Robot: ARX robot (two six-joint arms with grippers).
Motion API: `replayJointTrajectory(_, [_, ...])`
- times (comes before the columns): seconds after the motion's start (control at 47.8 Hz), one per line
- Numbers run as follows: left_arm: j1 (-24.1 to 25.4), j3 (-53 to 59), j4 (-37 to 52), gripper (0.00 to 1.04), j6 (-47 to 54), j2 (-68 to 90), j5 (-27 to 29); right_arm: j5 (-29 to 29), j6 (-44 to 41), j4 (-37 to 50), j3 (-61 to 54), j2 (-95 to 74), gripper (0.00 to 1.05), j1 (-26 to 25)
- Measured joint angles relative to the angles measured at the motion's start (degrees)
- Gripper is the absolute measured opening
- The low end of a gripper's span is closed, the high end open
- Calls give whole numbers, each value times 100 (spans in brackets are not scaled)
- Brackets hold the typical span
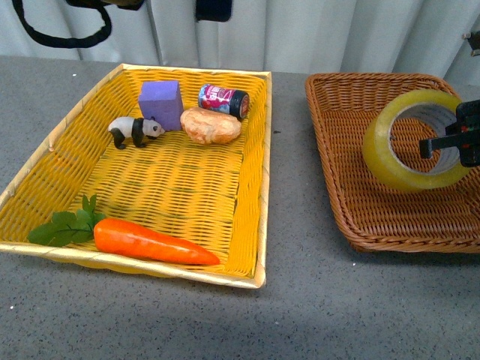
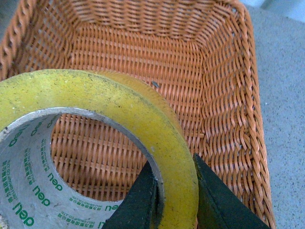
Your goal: Move tape to another basket
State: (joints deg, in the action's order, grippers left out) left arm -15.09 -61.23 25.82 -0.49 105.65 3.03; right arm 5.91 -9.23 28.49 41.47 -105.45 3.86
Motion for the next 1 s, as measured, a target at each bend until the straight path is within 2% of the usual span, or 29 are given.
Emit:
replayJointTrajectory(0.084, [315,85,144,98,-116,26,654,-22,37,-247,166,-282,15,-166])
replayJointTrajectory(0.167, [525,190,199,98,-223,44,914,-68,122,-424,286,-468,15,-280])
replayJointTrajectory(0.419, [844,649,352,98,-586,11,1163,-494,780,-1051,874,-879,17,-444])
replayJointTrajectory(0.628, [874,1021,474,98,-811,-223,1480,-643,1086,-1073,876,-809,46,-457])
replayJointTrajectory(0.753, [855,1556,715,98,-1172,-640,1908,-442,1078,-678,522,-330,72,-450])
replayJointTrajectory(0.816, [817,1773,850,98,-1320,-791,2059,-317,1012,-581,378,-105,81,-446])
replayJointTrajectory(0.9, [728,2175,1250,97,-1276,-1008,2527,-317,859,-92,-22,367,98,-446])
replayJointTrajectory(0.942, [800,2479,2033,90,-1021,-1034,1768,-402,850,334,-192,442,95,-435])
replayJointTrajectory(0.963, [848,2719,2629,84,-800,-1058,1209,-501,859,1191,-431,398,90,-424])
replayJointTrajectory(1.004, [894,3045,3248,77,-544,-1113,726,-557,863,2321,-769,339,83,-420])
